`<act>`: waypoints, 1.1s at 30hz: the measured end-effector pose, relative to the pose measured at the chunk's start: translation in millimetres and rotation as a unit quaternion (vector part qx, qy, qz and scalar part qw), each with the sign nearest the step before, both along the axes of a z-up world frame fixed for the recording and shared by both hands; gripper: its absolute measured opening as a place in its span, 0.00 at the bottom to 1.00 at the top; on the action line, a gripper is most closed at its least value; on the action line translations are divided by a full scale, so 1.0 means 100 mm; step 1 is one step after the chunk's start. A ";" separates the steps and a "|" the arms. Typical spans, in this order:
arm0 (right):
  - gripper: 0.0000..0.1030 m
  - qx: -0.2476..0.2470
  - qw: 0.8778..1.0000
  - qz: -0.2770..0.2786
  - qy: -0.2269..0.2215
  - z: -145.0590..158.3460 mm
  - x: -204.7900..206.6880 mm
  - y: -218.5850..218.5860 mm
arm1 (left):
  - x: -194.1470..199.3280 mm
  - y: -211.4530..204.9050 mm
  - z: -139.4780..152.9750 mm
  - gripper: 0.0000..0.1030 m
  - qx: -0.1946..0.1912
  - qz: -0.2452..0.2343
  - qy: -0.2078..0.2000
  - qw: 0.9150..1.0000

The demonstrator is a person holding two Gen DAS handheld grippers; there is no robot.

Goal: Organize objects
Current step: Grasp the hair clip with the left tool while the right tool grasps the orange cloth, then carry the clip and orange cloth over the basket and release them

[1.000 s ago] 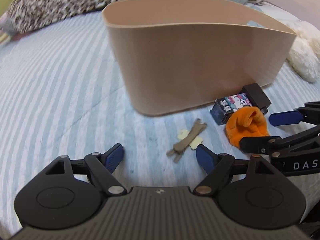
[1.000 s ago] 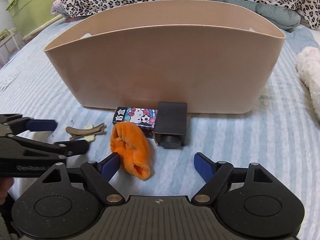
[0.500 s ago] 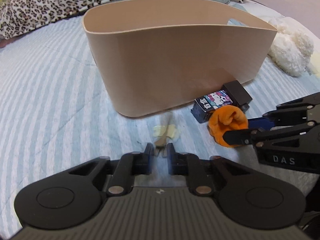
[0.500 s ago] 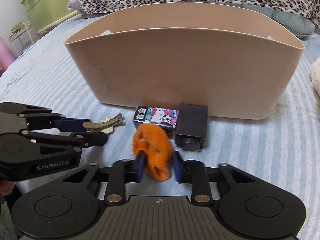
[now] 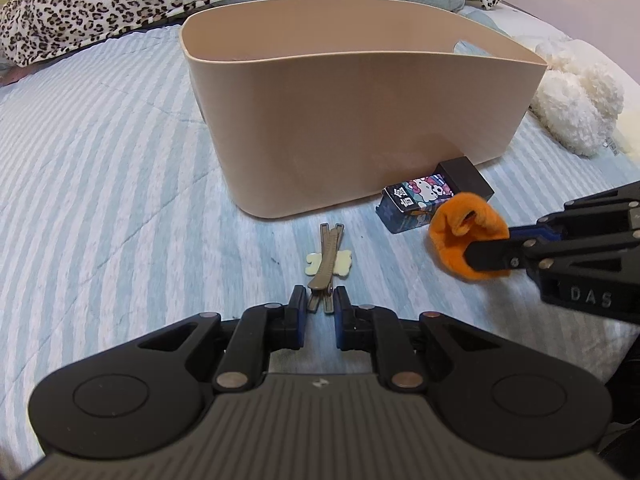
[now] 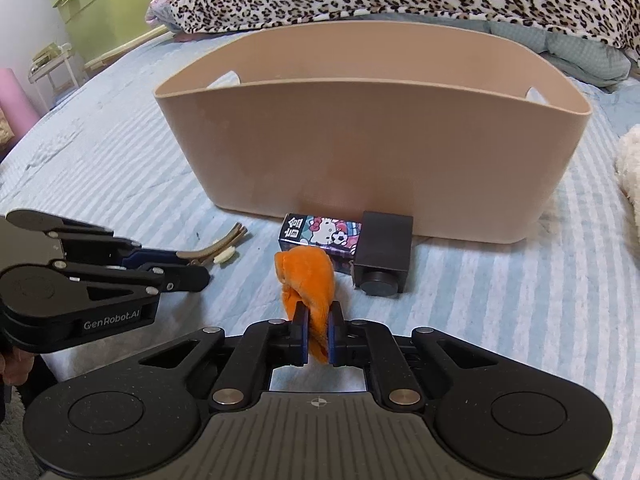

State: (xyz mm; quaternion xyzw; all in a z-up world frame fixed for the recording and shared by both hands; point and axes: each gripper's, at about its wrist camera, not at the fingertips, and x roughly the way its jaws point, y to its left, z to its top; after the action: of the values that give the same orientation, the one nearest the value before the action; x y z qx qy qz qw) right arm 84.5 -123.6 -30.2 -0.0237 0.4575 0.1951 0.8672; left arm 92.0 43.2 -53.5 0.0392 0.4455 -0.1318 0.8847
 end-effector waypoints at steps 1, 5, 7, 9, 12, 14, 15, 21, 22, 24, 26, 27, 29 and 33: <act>0.07 0.002 1.000 -0.002 -0.002 0.02 0.00 -0.02 | -0.02 0.01 0.02 0.14 0.000 0.002 0.000 1.000; 0.07 0.008 1.000 -0.006 -0.011 0.13 -0.04 -0.06 | -0.08 0.03 0.11 0.14 -0.003 0.009 -0.005 1.000; 0.07 0.013 1.000 -0.007 -0.018 0.19 -0.07 -0.10 | -0.12 0.04 0.20 0.14 -0.006 0.011 -0.014 1.000; 0.07 0.018 0.999 -0.010 -0.025 0.27 -0.09 -0.14 | -0.16 0.05 0.29 0.14 -0.011 0.014 -0.024 1.000; 0.07 0.026 0.999 -0.015 -0.039 0.41 -0.12 -0.19 | -0.22 0.07 0.44 0.14 -0.014 0.015 -0.041 0.999; 0.07 0.031 0.998 -0.020 -0.051 0.52 -0.12 -0.20 | -0.27 0.08 0.54 0.14 -0.014 0.017 -0.054 0.998; 0.07 0.034 0.998 -0.022 -0.058 0.58 -0.12 -0.22 | -0.28 0.09 0.59 0.14 -0.015 0.018 -0.062 0.998; 0.08 0.043 0.994 -0.032 -0.096 0.93 -0.07 -0.34 | -0.26 0.11 0.98 0.15 -0.021 0.028 -0.112 0.993; 0.08 0.044 0.993 -0.034 -0.102 0.99 -0.05 -0.35 | -0.24 0.11 1.05 0.15 -0.022 0.028 -0.121 0.992; 0.08 0.047 0.992 -0.040 -0.114 1.10 0.01 -0.37 | -0.17 0.09 1.17 0.15 -0.021 0.026 -0.136 0.990; 0.08 0.049 0.990 -0.048 -0.125 1.17 0.11 -0.39 | -0.08 0.06 1.25 0.15 -0.019 0.027 -0.147 0.989; 0.08 0.051 0.989 -0.051 -0.129 1.19 0.15 -0.41 | -0.02 0.05 1.28 0.15 -0.016 0.027 -0.150 0.988; 0.08 0.051 0.988 -0.057 -0.137 1.22 0.26 -0.43 | 0.10 0.01 1.32 0.15 -0.009 0.027 -0.153 0.988; 0.08 0.043 0.986 -0.067 -0.148 1.25 0.47 -0.44 | 0.39 -0.07 1.29 0.15 0.004 0.025 -0.150 0.988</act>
State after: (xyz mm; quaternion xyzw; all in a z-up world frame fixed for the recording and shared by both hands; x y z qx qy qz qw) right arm 131.5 -168.0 94.8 0.0158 0.3160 0.1504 0.9366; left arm 131.4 36.5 75.2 0.0507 0.3087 -0.1004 0.9445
